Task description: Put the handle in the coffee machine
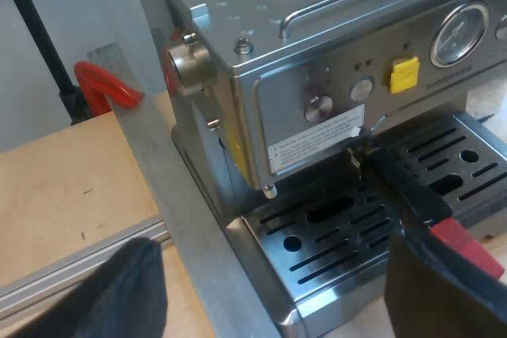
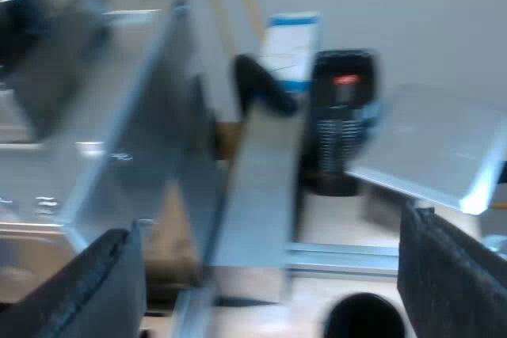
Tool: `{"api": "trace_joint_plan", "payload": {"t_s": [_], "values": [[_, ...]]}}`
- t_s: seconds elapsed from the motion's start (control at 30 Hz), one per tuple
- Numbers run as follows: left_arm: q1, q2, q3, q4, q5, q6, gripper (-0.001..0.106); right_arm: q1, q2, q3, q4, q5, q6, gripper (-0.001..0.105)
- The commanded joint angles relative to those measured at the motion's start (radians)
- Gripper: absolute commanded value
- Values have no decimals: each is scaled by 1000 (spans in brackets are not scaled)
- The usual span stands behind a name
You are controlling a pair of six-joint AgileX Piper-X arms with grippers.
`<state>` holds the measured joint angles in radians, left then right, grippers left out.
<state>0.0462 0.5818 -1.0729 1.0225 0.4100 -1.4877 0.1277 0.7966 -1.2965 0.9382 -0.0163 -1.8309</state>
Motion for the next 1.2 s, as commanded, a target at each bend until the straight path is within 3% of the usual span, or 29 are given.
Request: {"api": "trace_joint_plan", "payload": {"t_s": [0.03,0.23,0.4,0.57,0.63,0.8,1.03,1.1,1.2], "values": [[1,-41,-6,-4,-22,-11,62,-80,-65,0,37,-2,-60,69],[1,-162,-6,-2,-25,-11,62,-136,-193,0,89,-4,-103,69],[1,-276,-6,15,-25,-60,62,-136,-331,0,146,-19,-95,69],[1,-379,-6,74,-25,-60,62,-136,-453,20,169,-19,-57,69],[1,-451,-4,139,-25,-60,62,-136,-548,46,199,-19,-26,69],[1,-562,-4,276,-25,-52,62,-136,-685,102,218,-19,-26,69],[1,-740,-8,472,-25,18,62,-136,-855,180,258,-19,-29,69],[4,-740,-28,550,-17,40,62,-136,-855,181,322,-17,-32,69],[10,-739,-33,525,-53,52,62,-134,-856,199,333,-27,-35,69]]}}
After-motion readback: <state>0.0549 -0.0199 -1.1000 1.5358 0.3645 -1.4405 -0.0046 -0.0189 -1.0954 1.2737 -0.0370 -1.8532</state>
